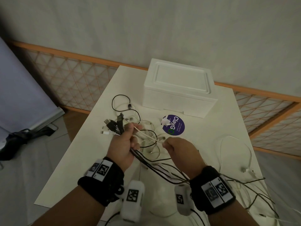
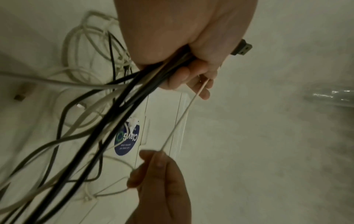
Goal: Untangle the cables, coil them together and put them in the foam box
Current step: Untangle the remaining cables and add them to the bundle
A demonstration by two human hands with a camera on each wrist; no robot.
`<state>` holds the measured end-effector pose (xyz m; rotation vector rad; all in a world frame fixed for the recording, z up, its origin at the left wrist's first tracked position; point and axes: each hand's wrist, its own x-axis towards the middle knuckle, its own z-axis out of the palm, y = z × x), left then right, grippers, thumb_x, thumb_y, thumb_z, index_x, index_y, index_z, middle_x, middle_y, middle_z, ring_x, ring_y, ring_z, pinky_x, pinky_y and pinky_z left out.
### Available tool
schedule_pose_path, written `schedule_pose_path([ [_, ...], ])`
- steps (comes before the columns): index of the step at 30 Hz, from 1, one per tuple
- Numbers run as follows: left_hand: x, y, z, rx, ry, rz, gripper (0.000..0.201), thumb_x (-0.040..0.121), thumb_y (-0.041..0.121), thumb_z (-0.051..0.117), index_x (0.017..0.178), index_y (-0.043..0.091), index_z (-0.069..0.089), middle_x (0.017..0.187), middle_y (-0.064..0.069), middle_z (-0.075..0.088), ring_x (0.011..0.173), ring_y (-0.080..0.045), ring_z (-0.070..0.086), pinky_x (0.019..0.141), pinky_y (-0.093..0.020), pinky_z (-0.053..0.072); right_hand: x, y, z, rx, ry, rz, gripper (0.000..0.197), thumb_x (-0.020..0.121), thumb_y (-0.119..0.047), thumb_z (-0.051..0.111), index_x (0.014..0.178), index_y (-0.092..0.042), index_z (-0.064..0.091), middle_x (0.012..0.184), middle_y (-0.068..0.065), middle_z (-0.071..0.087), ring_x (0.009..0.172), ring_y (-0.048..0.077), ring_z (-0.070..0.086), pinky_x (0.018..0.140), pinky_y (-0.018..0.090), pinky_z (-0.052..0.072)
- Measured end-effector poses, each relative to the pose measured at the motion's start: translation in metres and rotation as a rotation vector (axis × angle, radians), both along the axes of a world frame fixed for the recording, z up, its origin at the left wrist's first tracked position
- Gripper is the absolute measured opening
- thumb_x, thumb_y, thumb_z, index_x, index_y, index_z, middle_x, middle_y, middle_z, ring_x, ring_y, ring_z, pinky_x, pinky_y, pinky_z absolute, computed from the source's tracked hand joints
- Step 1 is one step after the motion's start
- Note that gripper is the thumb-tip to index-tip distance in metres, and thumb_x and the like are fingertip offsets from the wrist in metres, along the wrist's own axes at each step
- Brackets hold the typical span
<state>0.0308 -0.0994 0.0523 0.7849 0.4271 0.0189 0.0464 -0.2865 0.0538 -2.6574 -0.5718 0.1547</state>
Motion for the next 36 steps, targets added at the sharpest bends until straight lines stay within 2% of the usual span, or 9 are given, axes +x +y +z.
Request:
schedule_pose_path([
  [5, 0.0, -0.007, 0.001, 0.085, 0.002, -0.124, 0.018, 0.076, 0.03, 0.065, 0.069, 0.015, 0.056, 0.06, 0.002, 0.053, 0.036, -0.005, 0.029, 0.037, -0.017, 0.025, 0.001, 0.012, 0.002, 0.072, -0.185, 0.105, 0.04, 0.094, -0.04, 0.038, 0.075, -0.013, 0.061, 0.07, 0.003, 0.062, 0.067, 0.025, 0.058, 0.058, 0.037, 0.047],
  [8, 0.003, -0.012, 0.002, 0.157, 0.086, -0.102, 0.027, 0.086, 0.035, 0.062, 0.068, 0.015, 0.058, 0.056, 0.001, 0.053, 0.046, -0.009, 0.043, 0.048, -0.022, 0.037, 0.003, 0.022, 0.004, -0.001, -0.179, 0.202, 0.043, 0.09, -0.046, 0.034, 0.078, -0.017, 0.063, 0.074, -0.001, 0.064, 0.07, 0.024, 0.06, 0.061, 0.039, 0.049],
  [12, 0.004, 0.015, 0.003, -0.208, 0.061, 0.021, 0.047, 0.096, 0.036, 0.05, 0.053, 0.019, 0.047, 0.045, 0.004, 0.038, 0.043, -0.011, 0.043, 0.059, -0.028, 0.053, 0.014, -0.006, 0.009, -0.097, -0.244, 0.101, 0.016, 0.084, -0.033, 0.055, 0.078, -0.025, 0.067, 0.072, -0.005, 0.068, 0.066, 0.021, 0.066, 0.06, 0.035, 0.052],
  [14, 0.0, 0.03, 0.0, -0.193, 0.066, 0.008, 0.049, 0.094, 0.038, 0.05, 0.049, 0.022, 0.034, 0.042, 0.007, 0.023, 0.034, -0.008, 0.026, 0.043, -0.02, 0.036, 0.023, -0.027, 0.009, -0.188, -0.334, -0.005, 0.009, 0.074, -0.017, 0.072, 0.075, -0.024, 0.069, 0.067, -0.004, 0.067, 0.058, 0.022, 0.064, 0.06, 0.03, 0.049],
  [17, -0.007, 0.034, -0.006, -0.061, 0.104, -0.074, 0.041, 0.082, 0.032, 0.059, 0.048, 0.023, 0.037, 0.043, 0.007, 0.024, 0.031, -0.006, 0.02, 0.039, -0.02, 0.015, 0.033, -0.037, 0.011, -0.24, -0.379, -0.078, 0.012, 0.077, -0.015, 0.062, 0.076, -0.026, 0.067, 0.067, -0.005, 0.064, 0.059, 0.021, 0.061, 0.063, 0.028, 0.039],
  [22, -0.012, 0.006, 0.005, 0.326, 0.036, -0.382, 0.016, 0.087, 0.023, 0.062, 0.093, 0.008, 0.066, 0.083, -0.011, 0.072, 0.035, -0.006, 0.027, 0.037, -0.017, 0.022, 0.015, 0.009, 0.018, -0.187, -0.441, 0.088, 0.009, 0.072, -0.024, 0.067, 0.078, -0.031, 0.067, 0.066, -0.009, 0.059, 0.066, 0.016, 0.06, 0.072, 0.032, 0.04],
  [25, -0.01, -0.003, 0.01, 0.505, 0.063, -0.522, 0.013, 0.091, 0.018, 0.062, 0.096, 0.006, 0.064, 0.065, -0.006, 0.06, 0.041, -0.008, 0.028, 0.038, -0.018, 0.021, 0.014, 0.016, 0.011, -0.204, -0.462, 0.14, 0.008, 0.074, -0.029, 0.067, 0.081, -0.033, 0.067, 0.072, -0.013, 0.062, 0.072, 0.012, 0.061, 0.081, 0.033, 0.037],
  [32, -0.004, 0.035, 0.007, 0.242, 0.031, -0.075, 0.018, 0.086, 0.017, 0.063, 0.073, 0.007, 0.071, 0.051, 0.002, 0.033, 0.036, -0.007, 0.021, 0.038, -0.019, 0.019, 0.03, -0.036, 0.003, -0.227, -0.36, -0.104, 0.011, 0.08, -0.018, 0.069, 0.076, -0.027, 0.064, 0.073, -0.008, 0.066, 0.067, 0.017, 0.065, 0.063, 0.03, 0.035],
  [36, -0.005, 0.041, 0.012, 0.059, -0.035, -0.044, 0.015, 0.078, 0.023, 0.059, 0.076, 0.008, 0.061, 0.043, 0.008, 0.029, 0.03, -0.004, 0.02, 0.035, -0.015, 0.019, 0.037, -0.055, -0.005, -0.041, -0.059, -0.238, 0.019, 0.098, -0.024, 0.046, 0.093, -0.014, 0.061, 0.09, 0.005, 0.065, 0.083, 0.024, 0.06, 0.068, 0.032, 0.041],
])
